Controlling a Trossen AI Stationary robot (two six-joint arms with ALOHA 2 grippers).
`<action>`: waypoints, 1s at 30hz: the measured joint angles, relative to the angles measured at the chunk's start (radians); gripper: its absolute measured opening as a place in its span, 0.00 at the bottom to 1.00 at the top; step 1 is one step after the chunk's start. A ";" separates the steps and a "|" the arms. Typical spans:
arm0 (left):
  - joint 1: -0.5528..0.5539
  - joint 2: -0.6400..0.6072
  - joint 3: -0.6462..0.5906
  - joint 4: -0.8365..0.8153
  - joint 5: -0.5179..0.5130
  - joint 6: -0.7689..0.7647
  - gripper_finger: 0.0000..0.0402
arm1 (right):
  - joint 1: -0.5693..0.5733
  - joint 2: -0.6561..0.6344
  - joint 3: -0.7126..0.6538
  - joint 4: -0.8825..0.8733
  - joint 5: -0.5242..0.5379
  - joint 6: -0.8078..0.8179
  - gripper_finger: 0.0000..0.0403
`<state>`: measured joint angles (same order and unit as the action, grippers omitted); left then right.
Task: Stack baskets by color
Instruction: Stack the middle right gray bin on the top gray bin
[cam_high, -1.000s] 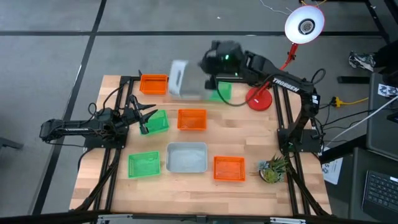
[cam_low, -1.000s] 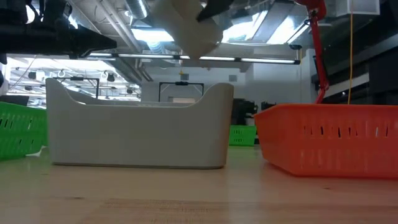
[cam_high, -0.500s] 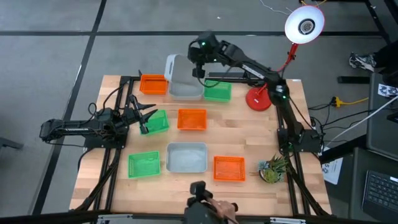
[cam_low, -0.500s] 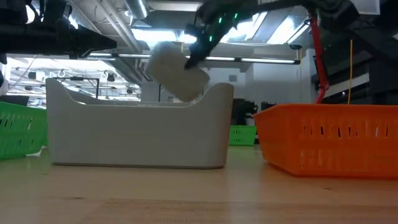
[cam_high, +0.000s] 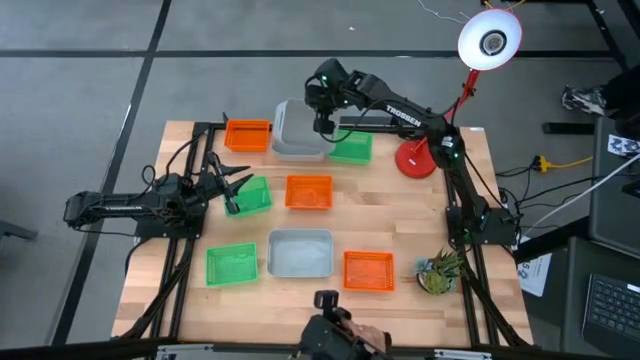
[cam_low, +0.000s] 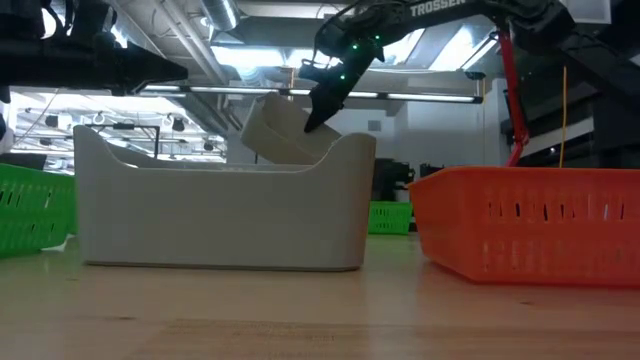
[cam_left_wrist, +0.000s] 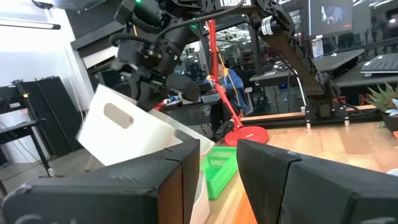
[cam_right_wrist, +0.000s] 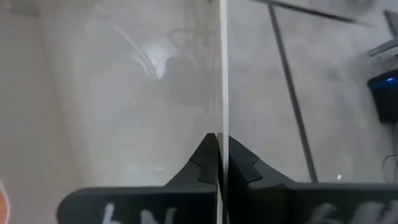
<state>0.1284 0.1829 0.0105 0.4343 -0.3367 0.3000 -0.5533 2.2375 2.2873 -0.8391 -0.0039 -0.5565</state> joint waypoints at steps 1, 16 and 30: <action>0.000 0.000 0.000 0.000 0.000 0.000 0.25 | 0.000 0.000 -0.003 -0.005 -0.001 0.002 0.00; 0.000 0.000 0.000 0.000 0.000 0.000 0.25 | 0.000 0.000 -0.019 -0.017 0.001 0.002 0.14; 0.000 0.000 0.000 0.000 0.000 0.000 0.25 | 0.003 0.000 -0.019 0.038 -0.007 -0.009 0.31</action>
<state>0.1284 0.1829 0.0105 0.4339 -0.3367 0.2996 -0.5502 2.2379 2.2684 -0.8010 -0.0112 -0.5659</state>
